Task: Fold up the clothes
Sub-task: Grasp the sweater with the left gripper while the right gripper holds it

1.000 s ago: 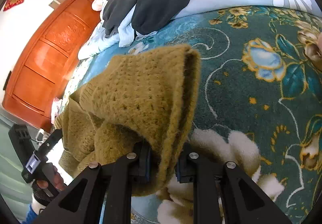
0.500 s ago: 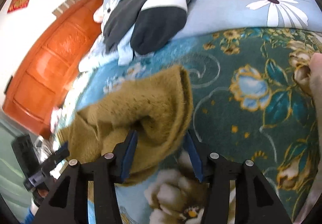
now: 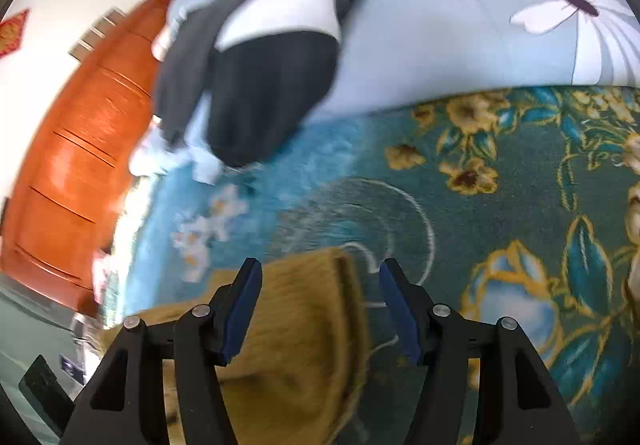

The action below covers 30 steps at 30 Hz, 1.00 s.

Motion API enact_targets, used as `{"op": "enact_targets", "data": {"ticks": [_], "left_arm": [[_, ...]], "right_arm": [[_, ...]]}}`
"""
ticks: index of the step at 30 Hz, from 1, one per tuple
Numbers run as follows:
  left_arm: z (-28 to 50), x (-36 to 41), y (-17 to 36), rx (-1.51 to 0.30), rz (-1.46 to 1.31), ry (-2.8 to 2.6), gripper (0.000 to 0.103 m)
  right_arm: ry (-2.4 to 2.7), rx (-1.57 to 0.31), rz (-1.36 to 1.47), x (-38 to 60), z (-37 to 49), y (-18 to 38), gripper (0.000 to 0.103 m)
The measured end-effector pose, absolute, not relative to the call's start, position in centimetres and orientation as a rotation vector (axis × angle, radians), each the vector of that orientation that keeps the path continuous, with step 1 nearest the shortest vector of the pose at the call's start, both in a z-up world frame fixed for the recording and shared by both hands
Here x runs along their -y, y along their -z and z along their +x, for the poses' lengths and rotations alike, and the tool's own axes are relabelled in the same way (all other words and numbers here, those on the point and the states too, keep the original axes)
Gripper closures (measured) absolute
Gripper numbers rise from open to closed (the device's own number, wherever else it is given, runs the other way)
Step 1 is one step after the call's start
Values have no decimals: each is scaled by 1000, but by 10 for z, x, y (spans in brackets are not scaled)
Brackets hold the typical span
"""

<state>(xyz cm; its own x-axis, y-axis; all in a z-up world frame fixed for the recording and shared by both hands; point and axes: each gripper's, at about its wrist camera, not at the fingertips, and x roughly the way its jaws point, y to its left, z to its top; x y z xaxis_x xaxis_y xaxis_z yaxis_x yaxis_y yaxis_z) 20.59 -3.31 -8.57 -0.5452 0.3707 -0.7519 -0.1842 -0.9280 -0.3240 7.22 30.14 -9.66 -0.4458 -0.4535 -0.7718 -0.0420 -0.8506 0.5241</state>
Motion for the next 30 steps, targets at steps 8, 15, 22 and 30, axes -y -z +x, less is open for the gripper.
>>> {"op": "enact_targets", "data": {"ticks": [8, 15, 22, 30], "left_arm": [[212, 44, 90, 463, -1286, -2388, 16], [196, 35, 77, 434, -1250, -2373, 16], [187, 38, 73, 403, -1246, -2389, 16], [160, 19, 68, 296, -1235, -2365, 16]], "right_arm": [[2215, 817, 1498, -295, 89, 119, 40], [2129, 1021, 1436, -303, 92, 122, 44], [2282, 868, 1297, -292, 101, 71, 95], [2493, 796, 1022, -335, 152, 2, 96]]}}
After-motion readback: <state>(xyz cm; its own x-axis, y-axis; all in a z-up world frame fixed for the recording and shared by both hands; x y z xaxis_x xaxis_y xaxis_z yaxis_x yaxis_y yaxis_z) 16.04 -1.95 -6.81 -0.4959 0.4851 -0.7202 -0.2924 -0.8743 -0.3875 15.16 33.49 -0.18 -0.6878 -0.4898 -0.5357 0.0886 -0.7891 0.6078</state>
